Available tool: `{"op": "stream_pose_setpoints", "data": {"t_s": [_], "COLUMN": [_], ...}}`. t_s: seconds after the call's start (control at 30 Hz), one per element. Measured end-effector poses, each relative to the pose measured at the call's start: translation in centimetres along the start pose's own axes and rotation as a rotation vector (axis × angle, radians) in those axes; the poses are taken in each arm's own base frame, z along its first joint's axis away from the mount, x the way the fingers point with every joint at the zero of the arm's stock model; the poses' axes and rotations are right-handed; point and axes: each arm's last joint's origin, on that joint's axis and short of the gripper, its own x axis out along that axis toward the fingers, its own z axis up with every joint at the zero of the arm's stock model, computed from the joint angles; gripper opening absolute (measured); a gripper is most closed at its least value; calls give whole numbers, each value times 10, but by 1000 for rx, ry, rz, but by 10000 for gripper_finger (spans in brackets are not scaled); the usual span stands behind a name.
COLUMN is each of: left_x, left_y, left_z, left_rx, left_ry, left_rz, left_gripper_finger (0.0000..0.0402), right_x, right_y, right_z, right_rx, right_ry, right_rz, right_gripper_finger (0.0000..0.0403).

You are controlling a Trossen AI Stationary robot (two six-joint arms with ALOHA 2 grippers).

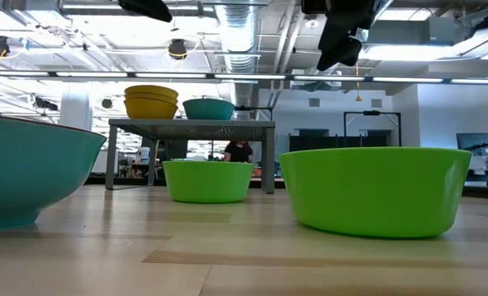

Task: Pick & Place Mini bowls
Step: Put the bottom green bowl on the shelf

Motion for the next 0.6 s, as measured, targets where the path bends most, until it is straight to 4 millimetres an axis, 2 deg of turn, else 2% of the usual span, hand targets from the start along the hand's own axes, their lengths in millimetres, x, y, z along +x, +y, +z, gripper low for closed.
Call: {"op": "stream_pose_setpoints", "data": {"t_s": [0.17,0.6], "left_x": [11,44], "left_y": [-15,-58], "left_z": [-1,-9], "left_rx": [-24,55], "left_ry": [37,172], "left_rz": [-107,-215], "left_gripper_finger": [169,162], "right_x": [14,86], "right_y": [8,26], "right_z": [-2,-13], "right_rx": [-23,-74], "right_ry": [55,266], "right_rz": [5,-11], "right_gripper_finger": [200,200]}}
